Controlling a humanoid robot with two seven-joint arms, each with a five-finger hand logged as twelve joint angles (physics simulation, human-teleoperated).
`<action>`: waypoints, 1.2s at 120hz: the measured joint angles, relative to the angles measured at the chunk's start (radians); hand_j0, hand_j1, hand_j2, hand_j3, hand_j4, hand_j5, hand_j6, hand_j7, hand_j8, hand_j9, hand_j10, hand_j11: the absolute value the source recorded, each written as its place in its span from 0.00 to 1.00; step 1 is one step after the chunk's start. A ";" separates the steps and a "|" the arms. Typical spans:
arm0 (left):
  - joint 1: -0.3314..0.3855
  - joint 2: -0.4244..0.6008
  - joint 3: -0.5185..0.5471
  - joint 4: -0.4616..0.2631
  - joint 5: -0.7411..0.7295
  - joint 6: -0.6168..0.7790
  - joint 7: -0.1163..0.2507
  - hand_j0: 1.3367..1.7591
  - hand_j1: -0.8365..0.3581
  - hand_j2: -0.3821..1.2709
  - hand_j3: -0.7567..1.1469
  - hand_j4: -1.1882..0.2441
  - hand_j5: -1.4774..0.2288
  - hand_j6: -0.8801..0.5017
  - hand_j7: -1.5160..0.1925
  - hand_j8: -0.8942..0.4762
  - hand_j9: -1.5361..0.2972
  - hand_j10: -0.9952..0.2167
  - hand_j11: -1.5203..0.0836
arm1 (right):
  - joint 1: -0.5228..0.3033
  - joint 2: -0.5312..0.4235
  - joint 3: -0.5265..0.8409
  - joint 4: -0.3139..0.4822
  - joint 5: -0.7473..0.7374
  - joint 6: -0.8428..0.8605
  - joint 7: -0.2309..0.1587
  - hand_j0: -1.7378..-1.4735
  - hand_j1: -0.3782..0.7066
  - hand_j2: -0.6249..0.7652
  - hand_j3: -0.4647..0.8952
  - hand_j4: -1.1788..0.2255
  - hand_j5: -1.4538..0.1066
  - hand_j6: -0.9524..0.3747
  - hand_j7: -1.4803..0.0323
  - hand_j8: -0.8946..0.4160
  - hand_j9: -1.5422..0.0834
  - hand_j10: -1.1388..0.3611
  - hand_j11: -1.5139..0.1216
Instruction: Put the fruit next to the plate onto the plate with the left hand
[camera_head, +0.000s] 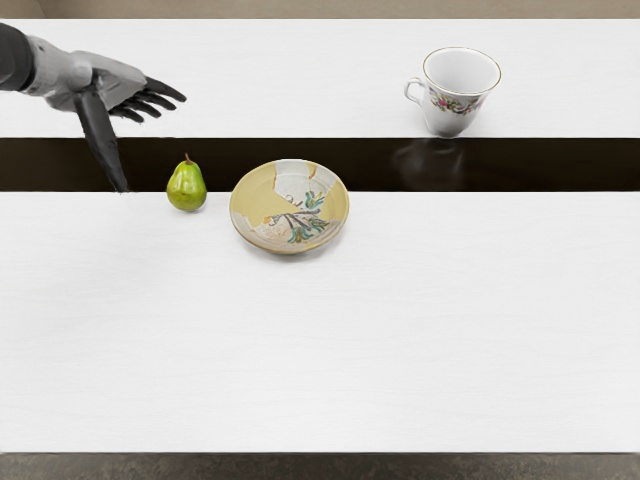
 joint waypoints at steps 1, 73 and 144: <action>-0.001 -0.002 0.000 0.000 0.008 0.000 0.002 0.76 0.97 0.23 0.40 0.81 0.85 0.62 0.87 0.64 0.82 0.80 0.93 | 0.000 0.000 0.000 0.000 0.000 0.000 0.000 0.30 0.03 0.45 0.34 0.84 0.93 0.72 0.98 0.68 0.95 0.76 0.93; 0.082 -0.277 0.014 0.072 0.415 0.142 0.031 0.76 0.97 0.23 0.40 0.81 0.85 0.62 0.87 0.64 0.82 0.80 0.93 | -0.002 0.000 0.000 0.000 0.000 -0.001 0.001 0.30 0.03 0.45 0.34 0.84 0.93 0.72 0.98 0.68 0.95 0.76 0.93; 0.095 -0.522 0.170 0.443 0.512 0.200 -0.067 0.76 0.97 0.23 0.40 0.81 0.85 0.62 0.87 0.63 0.82 0.80 0.93 | -0.003 0.000 0.001 -0.003 0.001 -0.002 0.001 0.30 0.03 0.45 0.34 0.84 0.93 0.72 0.98 0.68 0.95 0.76 0.93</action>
